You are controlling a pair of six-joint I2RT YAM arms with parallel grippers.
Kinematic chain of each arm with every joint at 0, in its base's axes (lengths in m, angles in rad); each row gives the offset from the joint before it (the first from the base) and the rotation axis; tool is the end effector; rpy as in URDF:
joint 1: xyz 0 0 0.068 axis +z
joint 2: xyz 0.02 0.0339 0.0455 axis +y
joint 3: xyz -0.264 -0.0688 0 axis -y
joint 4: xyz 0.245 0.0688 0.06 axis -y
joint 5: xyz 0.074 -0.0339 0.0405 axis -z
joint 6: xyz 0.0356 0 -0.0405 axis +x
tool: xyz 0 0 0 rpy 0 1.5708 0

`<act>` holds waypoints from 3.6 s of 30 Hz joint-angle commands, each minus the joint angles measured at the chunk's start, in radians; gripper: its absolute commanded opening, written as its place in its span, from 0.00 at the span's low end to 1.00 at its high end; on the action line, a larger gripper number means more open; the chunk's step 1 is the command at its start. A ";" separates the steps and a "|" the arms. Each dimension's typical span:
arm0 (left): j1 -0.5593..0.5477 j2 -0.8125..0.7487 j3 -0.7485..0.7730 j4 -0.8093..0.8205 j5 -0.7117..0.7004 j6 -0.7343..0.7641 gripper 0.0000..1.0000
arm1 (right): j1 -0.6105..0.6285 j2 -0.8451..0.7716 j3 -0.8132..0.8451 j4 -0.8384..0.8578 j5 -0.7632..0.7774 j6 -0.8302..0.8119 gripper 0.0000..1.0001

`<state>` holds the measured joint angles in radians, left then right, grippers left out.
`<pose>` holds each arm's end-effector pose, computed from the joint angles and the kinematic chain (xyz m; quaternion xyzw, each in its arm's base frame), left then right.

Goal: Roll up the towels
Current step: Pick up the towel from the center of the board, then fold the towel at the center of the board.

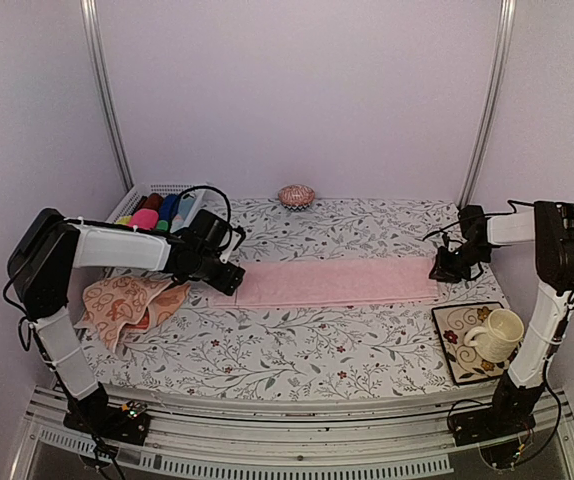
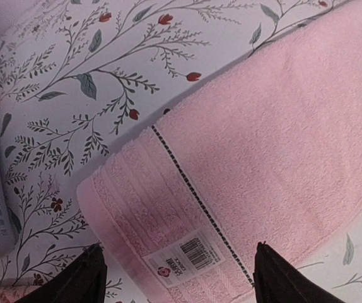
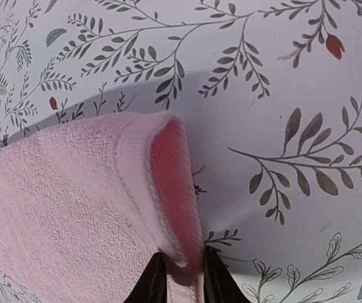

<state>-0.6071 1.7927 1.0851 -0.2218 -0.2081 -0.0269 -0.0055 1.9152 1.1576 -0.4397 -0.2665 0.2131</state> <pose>0.3068 -0.2041 0.1702 0.2386 0.9138 -0.0041 0.3286 0.3679 0.0074 0.1364 0.0817 0.9708 0.1489 0.1695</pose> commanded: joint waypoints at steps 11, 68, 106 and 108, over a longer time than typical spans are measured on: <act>-0.013 0.005 0.006 0.011 -0.011 0.027 0.81 | 0.018 0.097 -0.023 -0.065 0.043 0.030 0.02; 0.060 -0.094 -0.036 -0.068 -0.124 -0.057 0.89 | 0.538 0.041 0.525 -0.145 -0.088 0.038 0.02; 0.066 -0.142 -0.096 -0.059 -0.133 -0.076 0.89 | 0.714 0.374 0.878 -0.134 -0.173 0.048 0.02; 0.066 -0.141 -0.093 -0.060 -0.135 -0.076 0.89 | 0.719 0.376 0.882 -0.133 -0.179 0.049 0.02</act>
<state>-0.5529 1.6791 0.9901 -0.2901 -0.3447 -0.0986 0.6937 2.2662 2.0052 -0.5926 -0.4084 0.2554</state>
